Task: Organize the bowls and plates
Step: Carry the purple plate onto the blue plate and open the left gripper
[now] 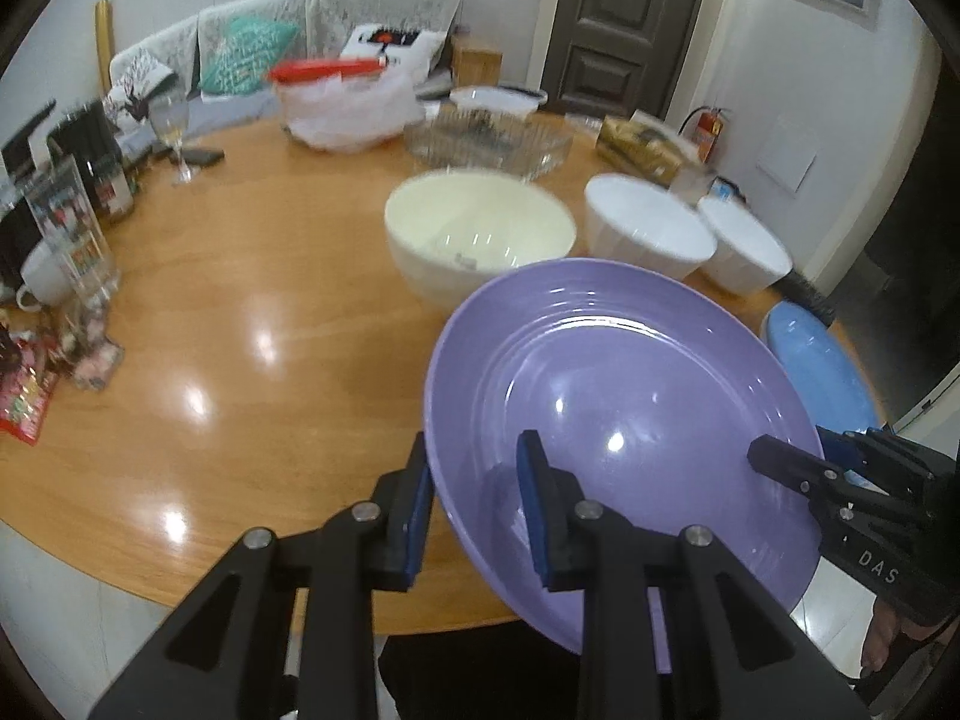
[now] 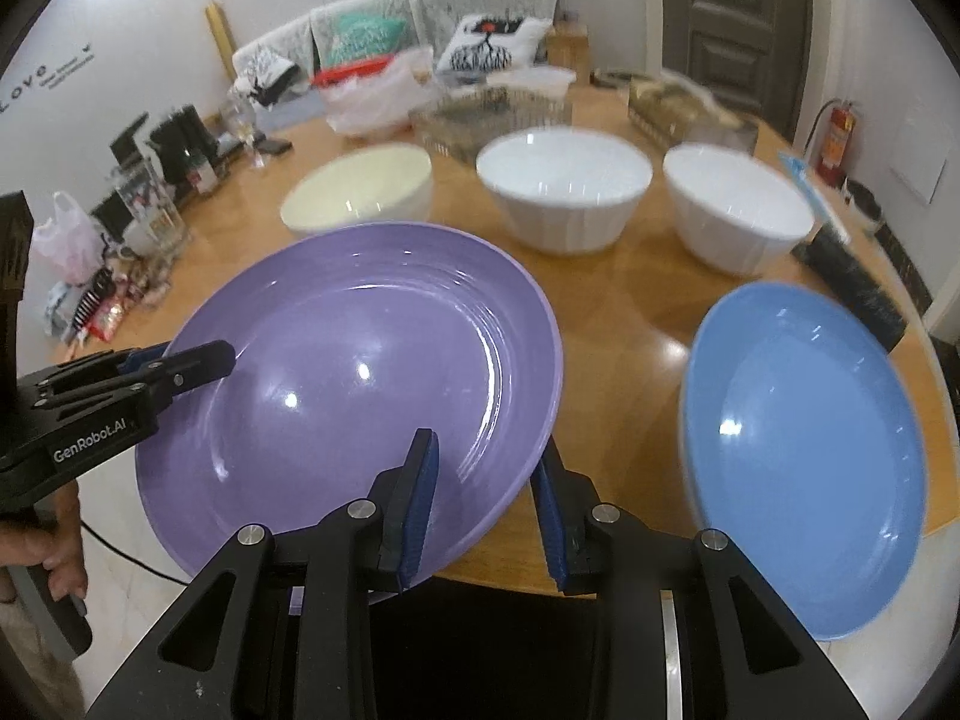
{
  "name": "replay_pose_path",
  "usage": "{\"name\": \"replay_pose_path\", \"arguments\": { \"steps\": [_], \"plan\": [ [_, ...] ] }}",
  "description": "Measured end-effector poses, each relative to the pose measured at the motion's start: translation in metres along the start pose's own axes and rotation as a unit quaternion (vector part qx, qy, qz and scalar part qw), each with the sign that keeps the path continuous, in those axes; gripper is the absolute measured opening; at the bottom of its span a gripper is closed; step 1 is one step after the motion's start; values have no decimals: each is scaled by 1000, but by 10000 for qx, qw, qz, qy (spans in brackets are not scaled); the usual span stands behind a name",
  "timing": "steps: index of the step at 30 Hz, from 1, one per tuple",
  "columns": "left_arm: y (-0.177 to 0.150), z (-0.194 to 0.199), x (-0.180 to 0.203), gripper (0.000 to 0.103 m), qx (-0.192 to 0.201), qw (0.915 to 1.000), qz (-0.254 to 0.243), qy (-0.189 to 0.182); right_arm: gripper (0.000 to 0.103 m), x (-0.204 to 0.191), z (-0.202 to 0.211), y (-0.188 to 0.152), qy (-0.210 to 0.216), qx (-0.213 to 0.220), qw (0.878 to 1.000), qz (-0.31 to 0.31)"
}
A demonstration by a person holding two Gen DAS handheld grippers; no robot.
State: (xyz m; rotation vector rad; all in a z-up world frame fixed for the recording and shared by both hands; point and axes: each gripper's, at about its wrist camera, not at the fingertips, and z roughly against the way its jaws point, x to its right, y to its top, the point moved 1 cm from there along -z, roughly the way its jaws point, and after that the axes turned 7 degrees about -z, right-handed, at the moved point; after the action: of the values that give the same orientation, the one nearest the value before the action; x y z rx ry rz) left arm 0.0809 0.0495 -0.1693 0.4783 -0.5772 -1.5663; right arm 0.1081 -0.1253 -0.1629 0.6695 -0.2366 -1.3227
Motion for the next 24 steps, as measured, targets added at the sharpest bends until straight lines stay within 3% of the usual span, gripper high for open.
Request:
{"name": "replay_pose_path", "arguments": {
  "steps": [12,24],
  "plan": [
    [38,40,52,23,476,9982,-367,-74,26,36,55,12,-65,693,9974,-186],
    [66,3,162,23,158,9925,-1154,-358,26,137,80,-2,-501,1028,9885,-994]
  ]
}}
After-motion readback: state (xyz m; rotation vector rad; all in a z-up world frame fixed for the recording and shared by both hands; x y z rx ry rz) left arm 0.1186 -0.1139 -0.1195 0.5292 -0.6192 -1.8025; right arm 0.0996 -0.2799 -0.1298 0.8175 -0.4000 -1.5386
